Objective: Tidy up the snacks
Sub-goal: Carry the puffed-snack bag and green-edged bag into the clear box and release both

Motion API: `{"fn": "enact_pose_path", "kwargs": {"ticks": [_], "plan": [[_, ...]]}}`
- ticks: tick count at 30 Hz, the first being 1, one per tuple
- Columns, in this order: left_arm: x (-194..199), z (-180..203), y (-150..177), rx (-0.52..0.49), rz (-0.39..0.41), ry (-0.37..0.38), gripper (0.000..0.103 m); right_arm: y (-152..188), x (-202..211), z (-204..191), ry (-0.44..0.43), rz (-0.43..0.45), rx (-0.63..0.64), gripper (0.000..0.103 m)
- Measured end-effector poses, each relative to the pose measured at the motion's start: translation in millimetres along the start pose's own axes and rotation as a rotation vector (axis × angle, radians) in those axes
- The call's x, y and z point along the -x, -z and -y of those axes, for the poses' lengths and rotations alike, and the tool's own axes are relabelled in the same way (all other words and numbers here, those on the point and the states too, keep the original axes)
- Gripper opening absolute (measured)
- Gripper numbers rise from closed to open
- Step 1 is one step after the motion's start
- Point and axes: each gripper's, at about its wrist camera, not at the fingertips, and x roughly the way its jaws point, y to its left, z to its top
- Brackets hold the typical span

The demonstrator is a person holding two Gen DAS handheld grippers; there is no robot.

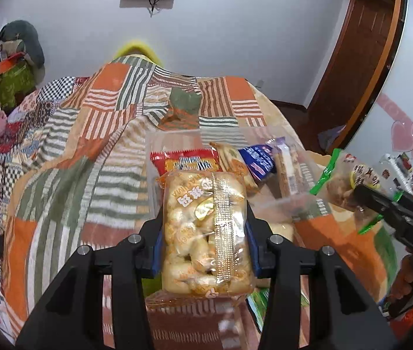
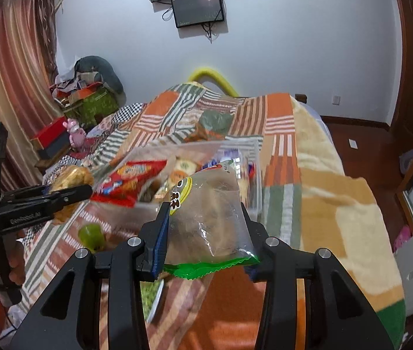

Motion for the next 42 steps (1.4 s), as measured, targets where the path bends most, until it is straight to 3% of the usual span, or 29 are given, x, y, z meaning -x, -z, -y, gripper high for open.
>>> {"fn": "enact_pose_path", "kwargs": {"ticks": [8, 23, 33, 42], "plan": [[-52, -6, -11, -0.014, -0.062, -0.038, 0.044, -17, -27, -2, -0.001, 0.004, -0.008, 0.038], [-94, -11, -28, -0.005, -0.081, -0.059, 0.044, -34, -75, -11, 0.023, -0.035, 0.036, 0.038], [-101, -9, -21, -0.042, -0.121, -0.059, 0.046, -21, -95, -14, 0.025, -0.112, 0.076, 0.040], [-73, -4, -13, -0.070, -0.107, -0.037, 0.052, -20, -78, -6, 0.040, -0.128, 0.078, 0.051]]}}
